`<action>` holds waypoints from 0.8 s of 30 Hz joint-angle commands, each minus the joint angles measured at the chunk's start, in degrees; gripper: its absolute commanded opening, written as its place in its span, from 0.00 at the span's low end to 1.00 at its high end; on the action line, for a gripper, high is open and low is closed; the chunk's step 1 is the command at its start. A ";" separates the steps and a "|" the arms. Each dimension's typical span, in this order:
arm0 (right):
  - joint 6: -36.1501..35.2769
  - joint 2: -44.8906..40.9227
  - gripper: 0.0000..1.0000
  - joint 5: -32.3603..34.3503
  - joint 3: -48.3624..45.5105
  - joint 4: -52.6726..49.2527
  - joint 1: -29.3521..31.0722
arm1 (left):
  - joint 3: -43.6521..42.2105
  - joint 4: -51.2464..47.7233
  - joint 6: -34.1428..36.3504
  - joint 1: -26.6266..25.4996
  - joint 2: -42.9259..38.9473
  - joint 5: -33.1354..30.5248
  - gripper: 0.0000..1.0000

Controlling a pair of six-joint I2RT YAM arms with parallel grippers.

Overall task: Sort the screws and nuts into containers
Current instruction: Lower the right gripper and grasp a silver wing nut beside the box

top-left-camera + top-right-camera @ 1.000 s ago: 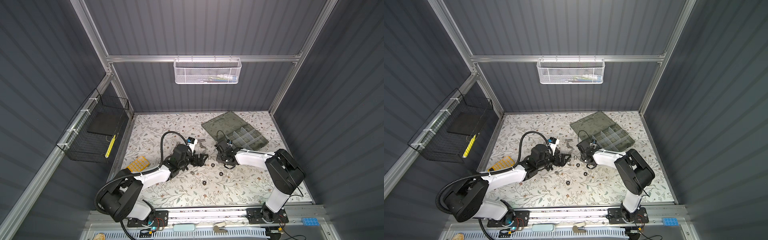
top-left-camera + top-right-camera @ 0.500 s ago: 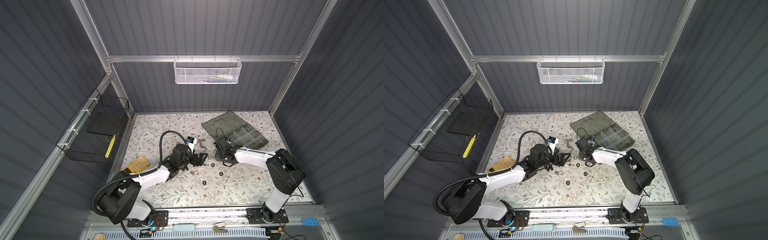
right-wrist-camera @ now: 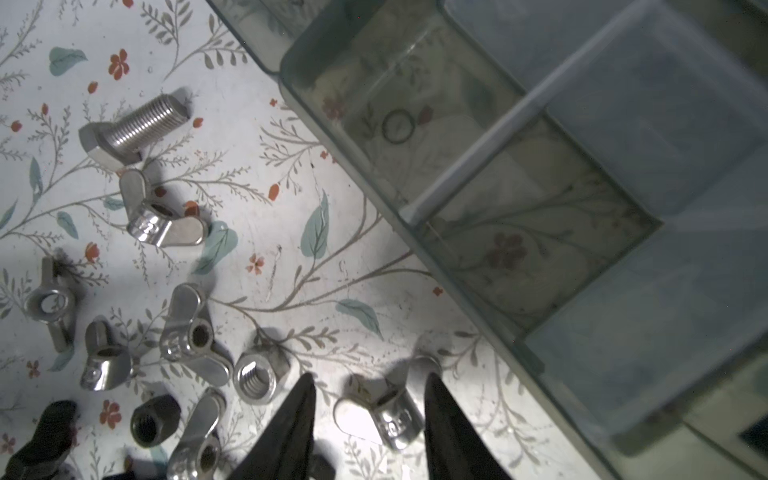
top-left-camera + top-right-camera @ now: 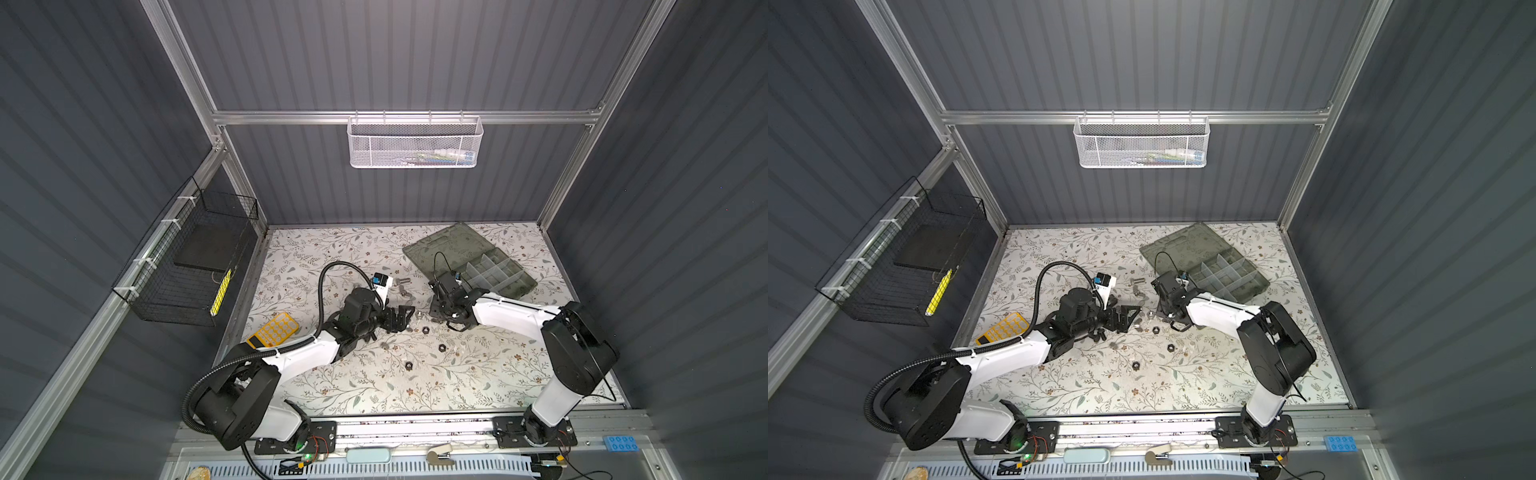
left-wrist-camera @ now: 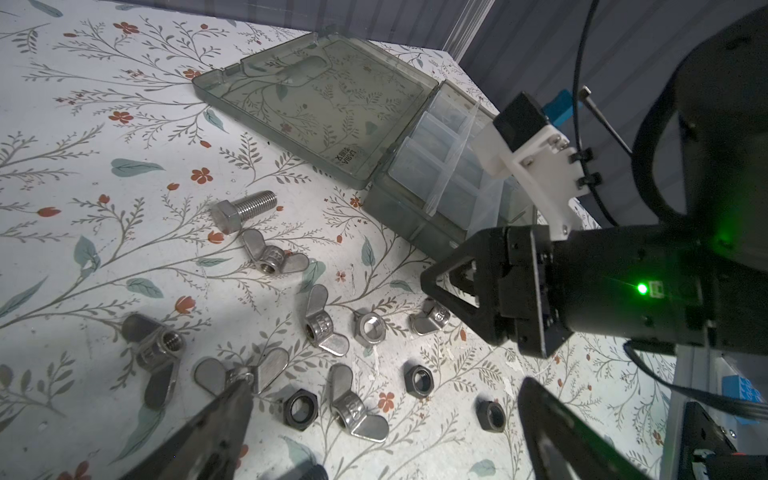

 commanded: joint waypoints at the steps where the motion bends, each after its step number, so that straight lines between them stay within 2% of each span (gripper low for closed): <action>1: 2.25 -0.48 0.49 -1.30 -2.27 -0.46 0.85 | 0.60 -0.65 1.37 -0.33 -1.10 -0.32 1.00; 14: 2.47 4.47 0.48 -1.48 -0.71 -0.59 2.04 | 0.46 -0.70 1.48 -0.33 -1.50 -0.46 1.00; 24: -1.22 7.37 0.44 4.01 3.12 -3.26 1.95 | 0.38 -0.69 1.48 -0.33 -1.72 -0.36 1.00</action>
